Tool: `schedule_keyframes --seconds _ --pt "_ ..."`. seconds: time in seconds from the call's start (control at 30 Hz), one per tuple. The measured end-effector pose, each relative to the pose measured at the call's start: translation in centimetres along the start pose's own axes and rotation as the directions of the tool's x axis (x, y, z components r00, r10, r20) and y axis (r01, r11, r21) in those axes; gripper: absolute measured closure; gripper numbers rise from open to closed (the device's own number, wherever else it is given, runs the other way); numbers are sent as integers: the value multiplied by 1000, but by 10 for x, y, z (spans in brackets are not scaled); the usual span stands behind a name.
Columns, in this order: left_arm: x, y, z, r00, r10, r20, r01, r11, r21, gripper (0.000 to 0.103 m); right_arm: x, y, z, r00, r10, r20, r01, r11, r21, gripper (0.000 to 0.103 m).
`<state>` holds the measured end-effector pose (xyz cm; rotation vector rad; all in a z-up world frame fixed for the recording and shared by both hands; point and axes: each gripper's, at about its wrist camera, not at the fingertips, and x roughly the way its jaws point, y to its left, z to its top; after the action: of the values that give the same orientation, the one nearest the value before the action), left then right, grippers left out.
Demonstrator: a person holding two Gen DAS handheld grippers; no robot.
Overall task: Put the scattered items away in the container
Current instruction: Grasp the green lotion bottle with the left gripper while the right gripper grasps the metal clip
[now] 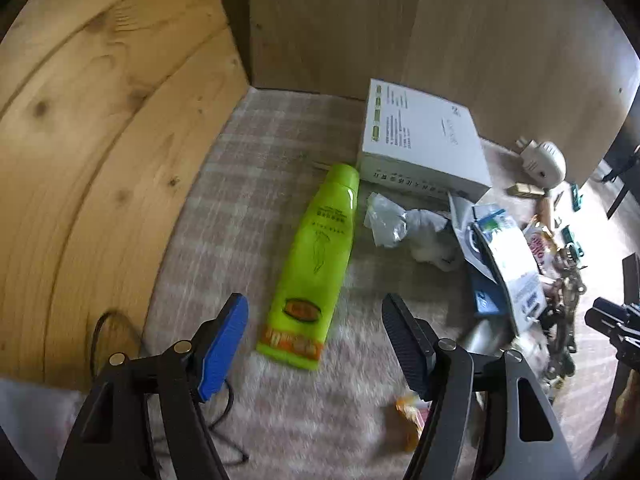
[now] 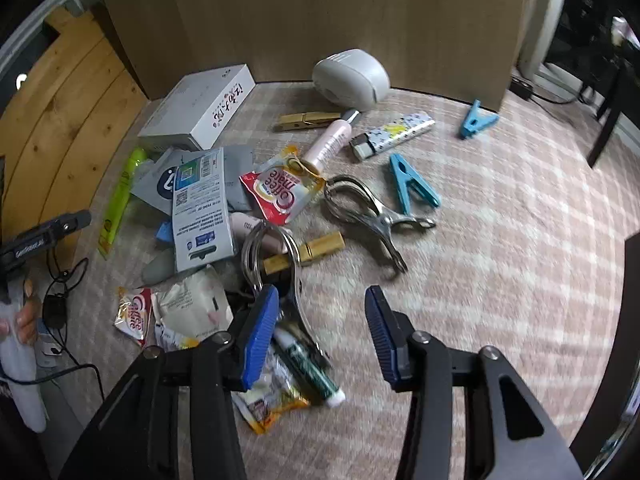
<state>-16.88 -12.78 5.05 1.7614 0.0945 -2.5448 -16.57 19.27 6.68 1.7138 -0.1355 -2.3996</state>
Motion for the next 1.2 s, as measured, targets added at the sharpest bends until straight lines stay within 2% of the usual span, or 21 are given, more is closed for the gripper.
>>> schedule_keyframes --seconds 0.27,0.43,0.5,0.57,0.67,0.83,0.9,1.2 --pt "41 0 26 998 31 -61 -29 999 21 38 27 1 14 996 46 -80 -46 999 4 64" --pt "55 -5 32 996 28 -86 -25 999 34 53 38 6 17 992 70 -108 -70 998 8 69" --pt "55 -8 32 997 17 -70 -14 999 39 59 40 8 18 991 69 -111 -69 998 4 71" --pt "54 -10 32 998 14 -62 -11 999 48 60 42 9 19 991 72 -110 -71 997 9 75" --pt "52 -12 29 999 12 -51 -9 999 53 61 41 9 20 991 76 -107 -75 997 17 85" --pt "47 -13 21 999 13 -36 -11 999 49 62 39 6 20 991 86 -99 -84 996 26 91" --pt "44 -14 17 999 12 -35 -11 999 41 62 37 1 19 991 99 -93 -94 994 47 97" --pt "11 -18 -2 1000 8 7 -8 999 34 63 23 -7 16 993 105 -56 -101 992 71 99"
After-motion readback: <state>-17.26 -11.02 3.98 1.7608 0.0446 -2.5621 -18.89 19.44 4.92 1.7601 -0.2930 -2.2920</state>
